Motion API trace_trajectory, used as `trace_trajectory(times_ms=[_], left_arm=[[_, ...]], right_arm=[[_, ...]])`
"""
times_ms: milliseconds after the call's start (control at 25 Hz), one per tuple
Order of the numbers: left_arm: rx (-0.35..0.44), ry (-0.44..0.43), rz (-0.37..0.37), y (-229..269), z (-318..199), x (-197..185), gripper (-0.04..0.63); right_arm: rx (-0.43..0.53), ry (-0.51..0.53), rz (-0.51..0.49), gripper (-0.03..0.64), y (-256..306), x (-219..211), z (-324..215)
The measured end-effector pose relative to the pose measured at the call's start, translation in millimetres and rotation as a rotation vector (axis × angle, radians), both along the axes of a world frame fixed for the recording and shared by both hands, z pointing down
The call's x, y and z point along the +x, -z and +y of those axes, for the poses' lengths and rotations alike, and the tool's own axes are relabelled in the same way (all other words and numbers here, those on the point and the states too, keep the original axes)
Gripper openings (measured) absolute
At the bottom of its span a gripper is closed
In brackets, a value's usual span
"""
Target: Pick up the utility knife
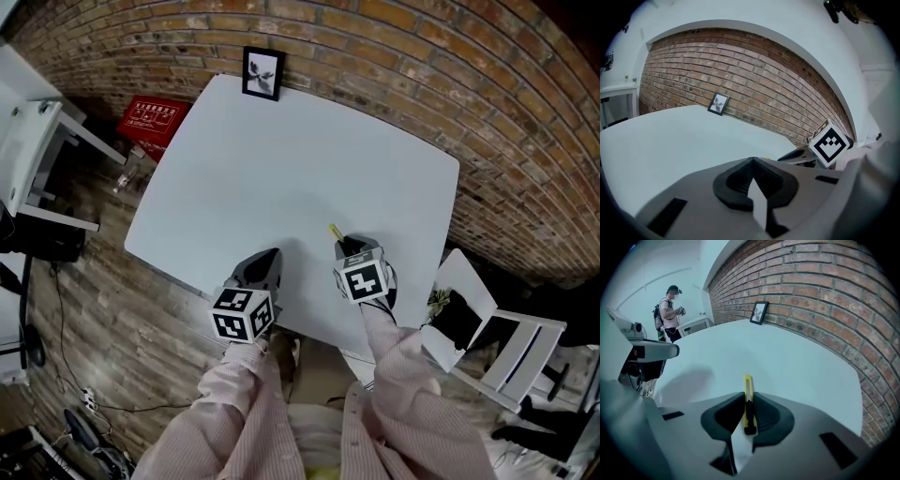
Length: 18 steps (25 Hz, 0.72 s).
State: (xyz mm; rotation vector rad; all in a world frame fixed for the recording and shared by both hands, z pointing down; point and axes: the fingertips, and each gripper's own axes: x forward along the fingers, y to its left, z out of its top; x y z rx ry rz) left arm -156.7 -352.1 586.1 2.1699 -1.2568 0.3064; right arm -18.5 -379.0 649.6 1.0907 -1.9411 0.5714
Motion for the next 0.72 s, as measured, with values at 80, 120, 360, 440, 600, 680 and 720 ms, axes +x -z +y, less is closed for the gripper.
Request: trace_trajectory(times_ms=[80, 120, 360, 440, 600, 680, 720], left_arm=[[0.006, -0.001, 0.000, 2.9, 0.7, -0.3, -0.005], [0.011, -0.001, 0.002, 5.0, 1.2, -0.5, -0.005], [0.056, -0.006, 0.007, 20.6, 0.7, -1.2, -0.005], [0.074, -0.005, 0.010, 28.5, -0.3, -1.9, -0.005], [0.120, -0.009, 0.008, 45.5, -2.7, -3.3, -0.005], [0.146, -0.013, 0.007, 54.3, -4.4, -3.9, -0.005], [0.159, -0.015, 0.007, 58.7, -5.4, -4.3, -0.005]], right_arm=[[0.019, -0.010, -0.018, 0.060, 1.9, 0.1, -1.1], [0.029, -0.014, -0.031, 0.058, 3.7, -0.1, -1.5], [0.083, -0.027, -0.117, 0.060, 32.5, -1.3, 0.6], [0.105, -0.037, -0.155, 0.058, 44.7, -1.1, 1.2], [0.154, -0.050, -0.230, 0.058, 69.2, -1.9, 2.4], [0.184, -0.056, -0.262, 0.060, 81.2, -2.0, 2.5], [0.199, -0.061, -0.281, 0.058, 87.1, -2.1, 2.4]])
